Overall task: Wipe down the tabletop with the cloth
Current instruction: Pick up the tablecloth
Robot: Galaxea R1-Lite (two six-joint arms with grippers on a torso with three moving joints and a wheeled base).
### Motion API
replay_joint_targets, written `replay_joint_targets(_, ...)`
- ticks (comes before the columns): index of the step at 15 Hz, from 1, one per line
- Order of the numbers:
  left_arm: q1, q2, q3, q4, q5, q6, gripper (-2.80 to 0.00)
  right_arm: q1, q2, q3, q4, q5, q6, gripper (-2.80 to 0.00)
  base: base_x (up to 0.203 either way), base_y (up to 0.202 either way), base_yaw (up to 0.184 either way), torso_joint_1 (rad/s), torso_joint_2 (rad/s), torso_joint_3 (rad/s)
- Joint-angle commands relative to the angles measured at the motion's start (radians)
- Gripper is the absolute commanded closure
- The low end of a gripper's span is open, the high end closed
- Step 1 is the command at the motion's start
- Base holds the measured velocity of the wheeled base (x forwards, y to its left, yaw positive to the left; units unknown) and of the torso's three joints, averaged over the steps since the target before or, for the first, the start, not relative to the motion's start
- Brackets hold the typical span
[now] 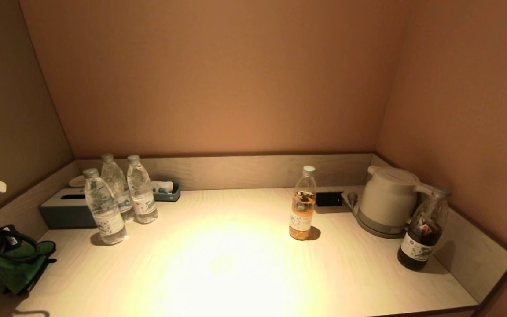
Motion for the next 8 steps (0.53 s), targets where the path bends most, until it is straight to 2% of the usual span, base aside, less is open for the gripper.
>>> replay_joint_targets(1,0.009,0.074,-0.011,-0.013,0.003,-0.005,-2.8,0.0,0.001,0.0,0.0,0.0,0.0,0.0,0.0,0.0,0.0,0.0,0.0,0.0)
replay_joint_targets(8,0.014,0.215,-0.055,-0.075,0.004,-0.009,-2.8,0.0,0.001,0.0,0.0,0.0,0.0,0.0,0.0,0.0,0.0,0.0,0.0,0.0)
